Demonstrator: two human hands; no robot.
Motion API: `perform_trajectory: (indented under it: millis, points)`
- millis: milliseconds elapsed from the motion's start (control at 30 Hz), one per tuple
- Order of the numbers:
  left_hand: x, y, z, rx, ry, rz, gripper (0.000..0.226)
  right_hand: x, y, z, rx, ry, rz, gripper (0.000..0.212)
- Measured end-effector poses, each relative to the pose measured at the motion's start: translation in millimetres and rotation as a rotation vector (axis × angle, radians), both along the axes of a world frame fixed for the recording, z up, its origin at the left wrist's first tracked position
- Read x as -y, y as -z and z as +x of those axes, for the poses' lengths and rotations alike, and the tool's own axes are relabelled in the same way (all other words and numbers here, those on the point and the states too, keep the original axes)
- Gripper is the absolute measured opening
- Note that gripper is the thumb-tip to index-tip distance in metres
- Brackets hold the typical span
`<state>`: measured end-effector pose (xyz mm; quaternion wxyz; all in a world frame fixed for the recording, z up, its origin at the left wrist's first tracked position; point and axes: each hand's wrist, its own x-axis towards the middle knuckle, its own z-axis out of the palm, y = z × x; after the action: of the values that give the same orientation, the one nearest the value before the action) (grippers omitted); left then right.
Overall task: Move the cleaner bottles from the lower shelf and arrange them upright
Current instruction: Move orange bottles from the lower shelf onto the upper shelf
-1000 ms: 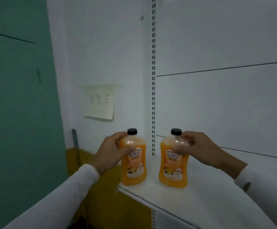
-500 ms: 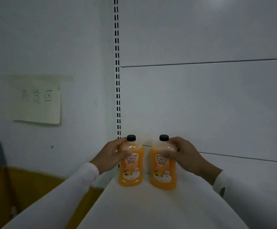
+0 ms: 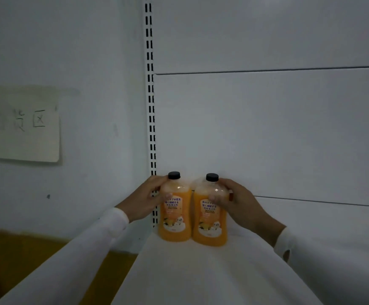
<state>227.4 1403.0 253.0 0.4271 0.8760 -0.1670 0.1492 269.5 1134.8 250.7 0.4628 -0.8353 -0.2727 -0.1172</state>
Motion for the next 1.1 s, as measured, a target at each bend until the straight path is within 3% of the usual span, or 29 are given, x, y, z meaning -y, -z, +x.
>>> perform_trajectory:
  millis: [233, 333, 400, 467, 600, 667, 867, 1100]
  points:
    - [0.8, -0.8, -7.5, -0.044, 0.038, 0.0, 0.047, -1.9, -4.2, -15.1, 0.009, 0.03, -0.085, 0.042]
    - [0.1, -5.9, -15.9, 0.112, -0.175, 0.101, 0.054, -0.4, -16.2, -23.9, 0.046, 0.115, -0.169, 0.061]
    - [5.9, -16.1, -31.7, 0.276, -0.225, 0.153, 0.045, 4.0, -26.0, -31.9, 0.077, 0.236, -0.224, 0.073]
    - [18.2, -26.4, -49.3, 0.341, -0.156, 0.254, 0.039, 13.2, -36.0, -44.3, 0.126, 0.326, -0.337, 0.071]
    - [58.6, -34.2, -71.6, 0.15, -0.007, 0.501, 0.047, 47.1, -51.4, -87.5, 0.095, 0.43, -0.53, 0.064]
    - [87.0, -28.2, -75.6, 0.137, 0.051, 0.562, 0.054, 73.9, -52.5, -115.1, 0.058, 0.502, -0.56, 0.064]
    - [204.8, -9.9, -99.0, 0.195, 0.304, 0.515, 0.059, 183.5, -41.3, -213.3, -0.05, 0.757, -0.588, 0.064]
    - [400.1, 7.0, -169.6, 0.267, 0.632, 0.478, 0.055, 328.8, -21.5, -346.4, -0.176, 1.052, -0.562, 0.064]
